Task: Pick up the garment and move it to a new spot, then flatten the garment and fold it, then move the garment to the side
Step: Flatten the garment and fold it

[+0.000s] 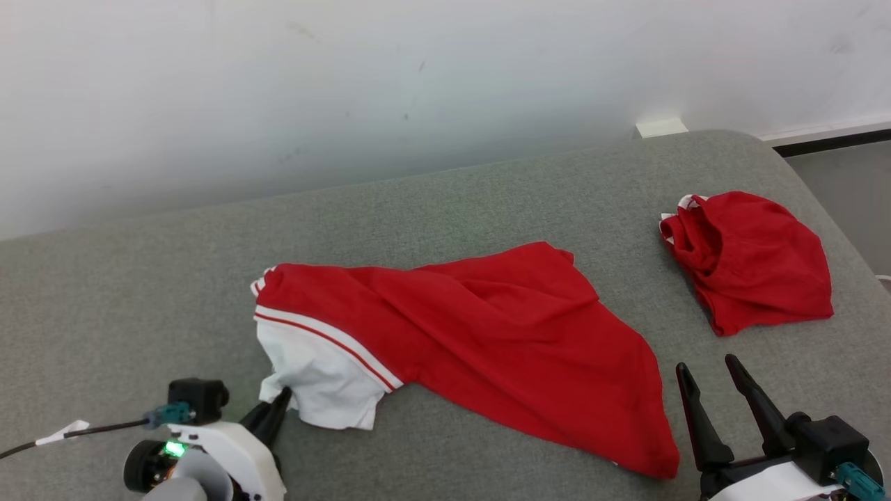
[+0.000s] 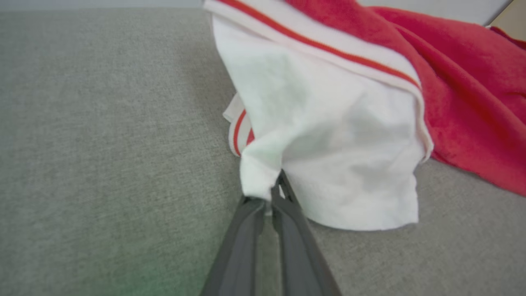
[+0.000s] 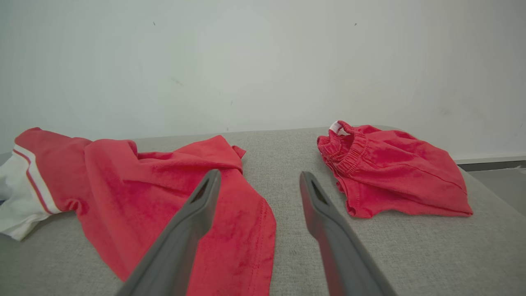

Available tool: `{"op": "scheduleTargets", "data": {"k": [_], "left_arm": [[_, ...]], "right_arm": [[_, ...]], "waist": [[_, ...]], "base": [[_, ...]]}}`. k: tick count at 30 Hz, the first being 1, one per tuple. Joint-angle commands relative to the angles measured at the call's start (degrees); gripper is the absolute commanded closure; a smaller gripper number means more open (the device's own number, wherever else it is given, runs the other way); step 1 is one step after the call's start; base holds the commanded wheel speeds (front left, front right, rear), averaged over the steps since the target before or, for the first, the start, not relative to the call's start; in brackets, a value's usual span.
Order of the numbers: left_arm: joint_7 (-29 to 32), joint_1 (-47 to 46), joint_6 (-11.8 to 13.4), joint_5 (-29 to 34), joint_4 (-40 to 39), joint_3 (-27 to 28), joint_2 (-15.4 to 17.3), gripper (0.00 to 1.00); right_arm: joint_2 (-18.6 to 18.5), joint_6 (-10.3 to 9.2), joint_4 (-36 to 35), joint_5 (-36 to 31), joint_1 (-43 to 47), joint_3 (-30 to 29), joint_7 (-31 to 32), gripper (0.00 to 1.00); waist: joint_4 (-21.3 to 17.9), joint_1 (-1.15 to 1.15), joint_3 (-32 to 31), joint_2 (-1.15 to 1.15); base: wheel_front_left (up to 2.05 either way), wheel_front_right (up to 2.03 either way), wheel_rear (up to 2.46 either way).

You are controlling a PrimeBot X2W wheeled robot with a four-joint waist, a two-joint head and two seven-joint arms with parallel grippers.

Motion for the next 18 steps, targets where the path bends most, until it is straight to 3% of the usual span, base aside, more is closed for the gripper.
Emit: {"op": "scheduleTargets", "data": {"k": [1,9,18], "left_arm": [[-0.2,-1.0,-0.2,-0.2,0.5,-0.5,-0.1,1.00],[2.1,-2.8,-0.4,-0.4,-1.6,-4.1,1.6,1.00],[13.9,3.3,0.5,-6.1,-14.2,-4.9,8.5,1.00]], "right_arm": [[0.0,-0.14,0.2,0.0,-0.5,0.0,-0.1,0.00],[-0.1,-0.14,0.5,-0.6,0.7,-0.7,-0.1,0.00],[-1.6,-0.14,0.3,-0.8,4.1,-5.0,-0.1,0.00]], "waist": [[0.3,0.00,0.0,0.00],[3.6,0.00,-2.3,0.00],[8.4,0.00,-6.0,0.00]], "base": [[0.00,0.00,0.00],[0.00,0.00,0.00],[0.00,0.00,0.00]]}}
